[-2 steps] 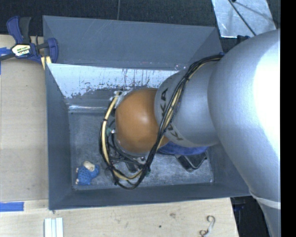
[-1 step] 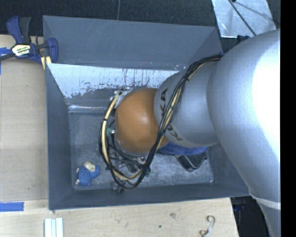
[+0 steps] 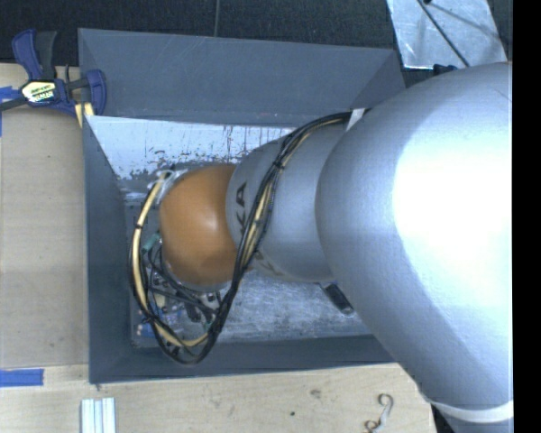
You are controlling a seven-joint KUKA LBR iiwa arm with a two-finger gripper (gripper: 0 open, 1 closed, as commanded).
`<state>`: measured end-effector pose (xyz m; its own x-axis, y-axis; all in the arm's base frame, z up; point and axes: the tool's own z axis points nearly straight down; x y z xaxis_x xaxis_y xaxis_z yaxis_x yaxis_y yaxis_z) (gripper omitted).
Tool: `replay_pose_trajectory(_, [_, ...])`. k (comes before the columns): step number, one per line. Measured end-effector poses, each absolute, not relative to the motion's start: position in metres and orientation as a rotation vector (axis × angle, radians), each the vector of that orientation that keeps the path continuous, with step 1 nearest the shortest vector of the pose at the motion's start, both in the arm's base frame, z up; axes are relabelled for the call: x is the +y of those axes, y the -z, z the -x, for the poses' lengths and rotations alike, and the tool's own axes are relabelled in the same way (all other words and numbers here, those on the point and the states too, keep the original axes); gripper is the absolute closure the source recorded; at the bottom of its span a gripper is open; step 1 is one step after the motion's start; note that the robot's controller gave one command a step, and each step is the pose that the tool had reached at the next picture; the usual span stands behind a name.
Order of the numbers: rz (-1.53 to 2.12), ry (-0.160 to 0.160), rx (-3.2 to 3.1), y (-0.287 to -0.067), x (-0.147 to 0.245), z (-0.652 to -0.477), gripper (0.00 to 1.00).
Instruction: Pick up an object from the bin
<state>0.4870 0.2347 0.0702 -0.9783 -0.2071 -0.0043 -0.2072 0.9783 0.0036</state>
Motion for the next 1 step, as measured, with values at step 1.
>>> replay_pose_trajectory(1, [0.319, -0.002, 3.122, -0.07, 0.2314, -0.4878, 1.0])
